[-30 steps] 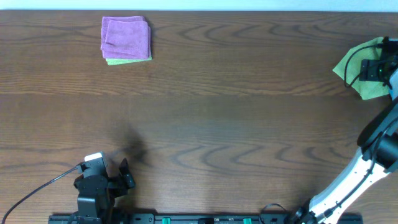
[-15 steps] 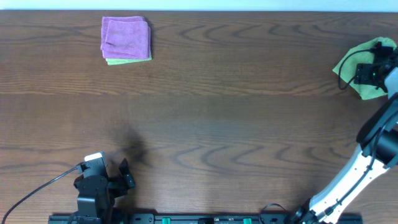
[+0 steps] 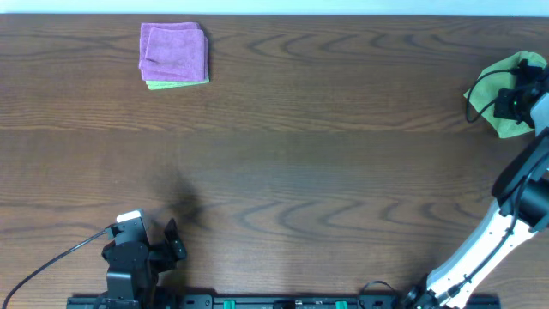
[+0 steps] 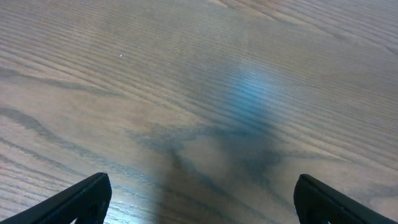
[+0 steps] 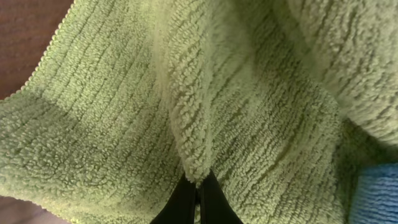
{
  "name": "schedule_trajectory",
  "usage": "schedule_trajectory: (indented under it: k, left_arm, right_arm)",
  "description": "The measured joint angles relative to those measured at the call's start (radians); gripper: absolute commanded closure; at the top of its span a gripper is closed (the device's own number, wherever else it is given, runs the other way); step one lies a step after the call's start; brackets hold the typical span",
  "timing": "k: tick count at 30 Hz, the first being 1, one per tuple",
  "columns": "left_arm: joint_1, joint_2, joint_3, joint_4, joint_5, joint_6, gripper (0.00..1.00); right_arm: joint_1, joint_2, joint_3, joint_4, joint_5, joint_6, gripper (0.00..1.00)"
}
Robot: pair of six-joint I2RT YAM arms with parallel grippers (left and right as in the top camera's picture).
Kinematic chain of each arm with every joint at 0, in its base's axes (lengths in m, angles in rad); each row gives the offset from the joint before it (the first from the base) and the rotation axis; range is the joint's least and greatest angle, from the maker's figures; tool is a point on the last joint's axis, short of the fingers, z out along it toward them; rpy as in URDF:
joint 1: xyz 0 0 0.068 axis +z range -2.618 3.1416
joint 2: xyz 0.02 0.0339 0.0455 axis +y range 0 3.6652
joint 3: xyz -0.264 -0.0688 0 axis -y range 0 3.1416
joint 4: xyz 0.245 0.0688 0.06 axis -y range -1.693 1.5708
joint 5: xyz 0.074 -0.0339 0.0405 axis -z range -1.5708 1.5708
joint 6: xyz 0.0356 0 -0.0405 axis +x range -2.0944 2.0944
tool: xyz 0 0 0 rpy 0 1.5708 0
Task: Fold the cloth
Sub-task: 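Close the right gripper on the green cloth and lift it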
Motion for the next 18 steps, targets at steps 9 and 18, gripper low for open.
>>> schedule_trajectory:
  k: [9,18]
  left_arm:
    - [0.0,0.0,0.0,0.0,0.0,0.0,0.05]
    - [0.0,0.0,0.0,0.0,0.0,0.0,0.05]
  right_arm:
    - [0.078,-0.051,0.0,-0.164,0.0,0.046,0.99]
    - [0.375,-0.234,0.01,-0.307,-0.047,0.159,0.99]
